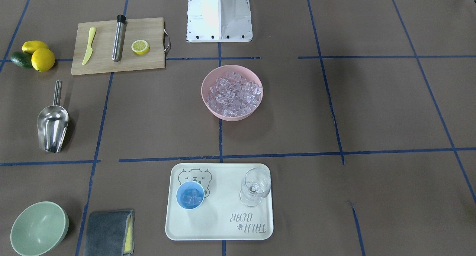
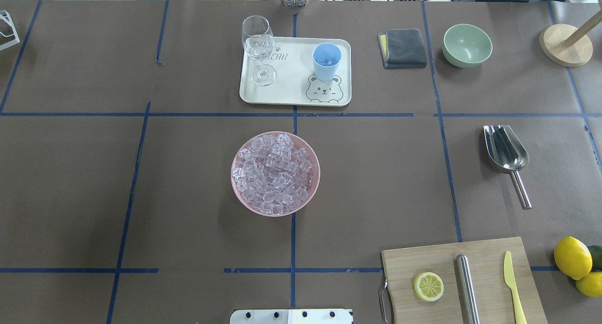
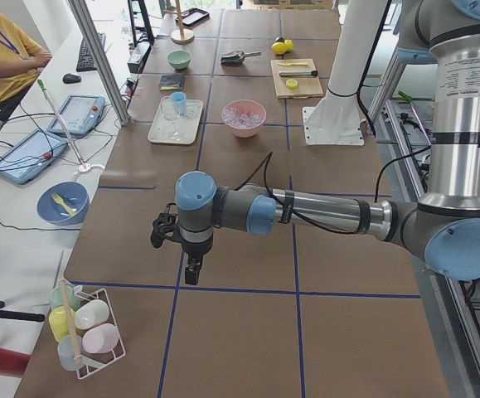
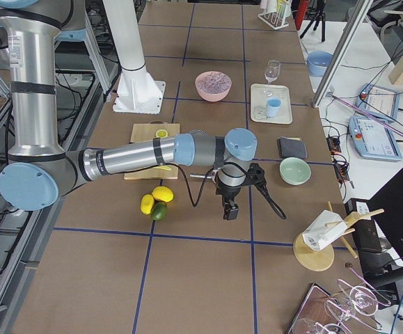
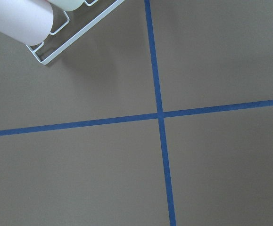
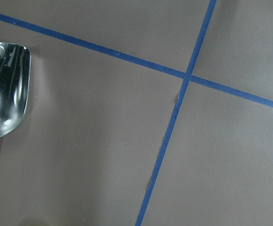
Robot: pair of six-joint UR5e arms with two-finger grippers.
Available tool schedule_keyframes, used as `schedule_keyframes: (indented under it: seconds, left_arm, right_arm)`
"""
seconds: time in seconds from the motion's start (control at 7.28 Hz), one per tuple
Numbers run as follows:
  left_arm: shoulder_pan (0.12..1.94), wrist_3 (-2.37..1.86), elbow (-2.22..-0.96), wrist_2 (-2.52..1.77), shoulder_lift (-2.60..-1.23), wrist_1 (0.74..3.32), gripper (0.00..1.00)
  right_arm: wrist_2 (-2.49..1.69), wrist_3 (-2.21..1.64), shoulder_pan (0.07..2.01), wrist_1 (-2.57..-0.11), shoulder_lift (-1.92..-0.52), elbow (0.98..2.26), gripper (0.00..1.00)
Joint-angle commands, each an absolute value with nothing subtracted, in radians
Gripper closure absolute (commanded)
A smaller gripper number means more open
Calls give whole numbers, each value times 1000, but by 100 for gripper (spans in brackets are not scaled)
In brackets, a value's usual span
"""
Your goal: Put ice in cup with scoop
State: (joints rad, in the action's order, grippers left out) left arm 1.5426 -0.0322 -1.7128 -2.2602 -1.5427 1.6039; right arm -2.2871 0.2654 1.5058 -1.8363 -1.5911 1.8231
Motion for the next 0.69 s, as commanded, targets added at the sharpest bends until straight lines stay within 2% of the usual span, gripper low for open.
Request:
schedule_keyframes:
  seconds: [0.0,0.55]
  left_arm:
    - [1545,-23,-1718,-2258,-1543,1566,0]
    - [1545,113,-1718,-2260,-1557,1480,0]
  right_arm:
    - [-2290,264,1505,-1836,-1592,1822,0]
    - [-2292,264,1505,-1835,-1598,1824,0]
